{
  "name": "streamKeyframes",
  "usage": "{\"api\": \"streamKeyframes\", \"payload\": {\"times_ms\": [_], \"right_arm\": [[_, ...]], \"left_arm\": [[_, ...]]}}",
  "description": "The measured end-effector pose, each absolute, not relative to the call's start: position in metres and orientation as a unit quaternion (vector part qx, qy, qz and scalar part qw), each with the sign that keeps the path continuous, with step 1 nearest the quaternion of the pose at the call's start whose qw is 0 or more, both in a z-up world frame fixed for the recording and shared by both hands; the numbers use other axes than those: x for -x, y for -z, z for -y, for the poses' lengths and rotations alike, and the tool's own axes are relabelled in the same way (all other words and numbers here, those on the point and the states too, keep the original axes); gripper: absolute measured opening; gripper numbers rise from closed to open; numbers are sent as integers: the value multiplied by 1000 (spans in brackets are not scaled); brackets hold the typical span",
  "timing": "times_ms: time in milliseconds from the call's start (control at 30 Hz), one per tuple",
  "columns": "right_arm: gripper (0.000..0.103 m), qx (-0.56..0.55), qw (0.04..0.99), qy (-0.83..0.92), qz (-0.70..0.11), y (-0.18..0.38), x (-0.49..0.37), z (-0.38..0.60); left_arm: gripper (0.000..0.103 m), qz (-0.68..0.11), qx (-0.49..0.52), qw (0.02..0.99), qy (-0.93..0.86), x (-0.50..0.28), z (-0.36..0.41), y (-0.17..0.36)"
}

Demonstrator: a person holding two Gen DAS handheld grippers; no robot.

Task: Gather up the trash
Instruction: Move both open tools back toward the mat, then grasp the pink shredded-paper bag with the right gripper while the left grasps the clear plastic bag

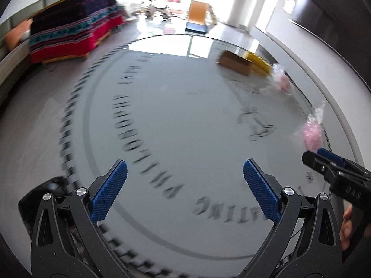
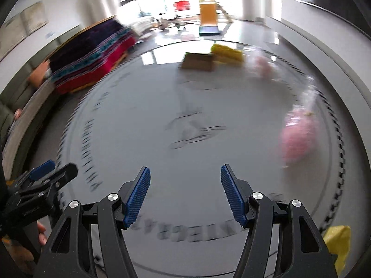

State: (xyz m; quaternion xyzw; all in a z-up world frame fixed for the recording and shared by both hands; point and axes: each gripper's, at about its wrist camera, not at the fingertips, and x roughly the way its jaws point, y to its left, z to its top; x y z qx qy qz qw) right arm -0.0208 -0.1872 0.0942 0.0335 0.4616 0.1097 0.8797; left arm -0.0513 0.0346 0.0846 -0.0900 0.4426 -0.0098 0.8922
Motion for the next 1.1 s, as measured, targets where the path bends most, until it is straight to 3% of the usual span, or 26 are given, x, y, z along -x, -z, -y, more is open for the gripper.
{"api": "streamKeyframes", "payload": {"times_ms": [400, 700, 733, 800, 867, 1100], "right_arm": [[64, -102, 873, 47, -474, -70, -56, 317], [75, -100, 859, 68, -497, -37, -88, 332], [73, -99, 859, 62, -499, -34, -90, 334], [45, -97, 858, 45, -502, -30, -93, 335], [34, -111, 860, 25, -497, -33, -99, 341], [29, -124, 873, 27, -471, -54, -128, 370]], "left_arm": [[97, -468, 50, 879, 73, -41, 68, -85], [97, -482, 37, 871, 90, -93, 122, -80], [97, -483, 35, 870, 91, -96, 125, -80], [97, -487, 33, 867, 96, -106, 137, -77], [97, -492, 38, 864, 102, -115, 146, -74], [97, -500, 63, 859, 94, -152, 178, -65]]}}
